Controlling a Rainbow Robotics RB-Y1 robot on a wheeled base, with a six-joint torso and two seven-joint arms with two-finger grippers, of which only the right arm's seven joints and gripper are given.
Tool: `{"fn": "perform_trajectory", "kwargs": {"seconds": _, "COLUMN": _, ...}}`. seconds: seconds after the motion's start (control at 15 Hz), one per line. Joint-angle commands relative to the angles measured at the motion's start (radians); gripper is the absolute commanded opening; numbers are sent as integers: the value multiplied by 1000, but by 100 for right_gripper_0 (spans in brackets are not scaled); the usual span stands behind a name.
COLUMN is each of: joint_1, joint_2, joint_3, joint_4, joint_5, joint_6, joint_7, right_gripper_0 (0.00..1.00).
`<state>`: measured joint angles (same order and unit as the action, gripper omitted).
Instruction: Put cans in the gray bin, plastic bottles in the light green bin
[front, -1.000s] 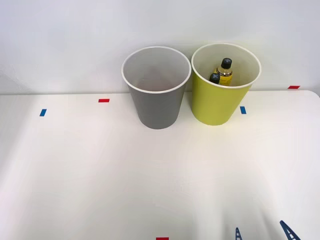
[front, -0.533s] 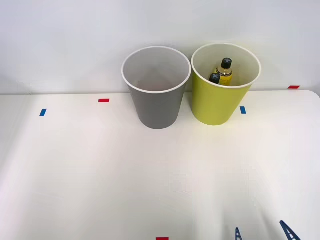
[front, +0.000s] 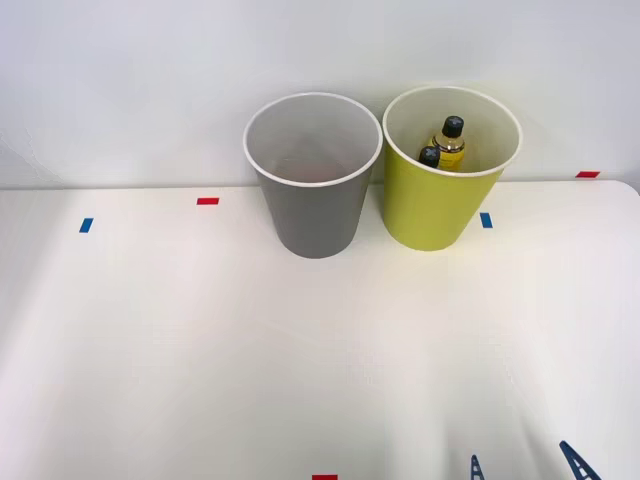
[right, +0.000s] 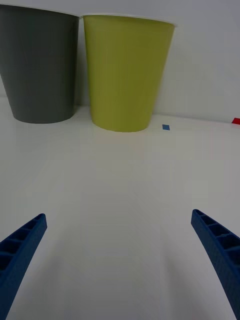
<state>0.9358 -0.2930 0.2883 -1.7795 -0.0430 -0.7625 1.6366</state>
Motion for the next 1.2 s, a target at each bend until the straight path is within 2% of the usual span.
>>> {"fn": "perform_trajectory", "kwargs": {"seconds": 0.07, "joint_1": 0, "joint_2": 0, "joint_3": 0, "joint_4": 0, "joint_5": 0, "joint_6": 0, "joint_7": 0, "right_gripper_0": 100}}
{"fn": "perform_trajectory", "kwargs": {"seconds": 1.2, "joint_1": 0, "joint_2": 0, "joint_3": 0, "joint_4": 0, "joint_5": 0, "joint_6": 0, "joint_7": 0, "right_gripper_0": 100}}
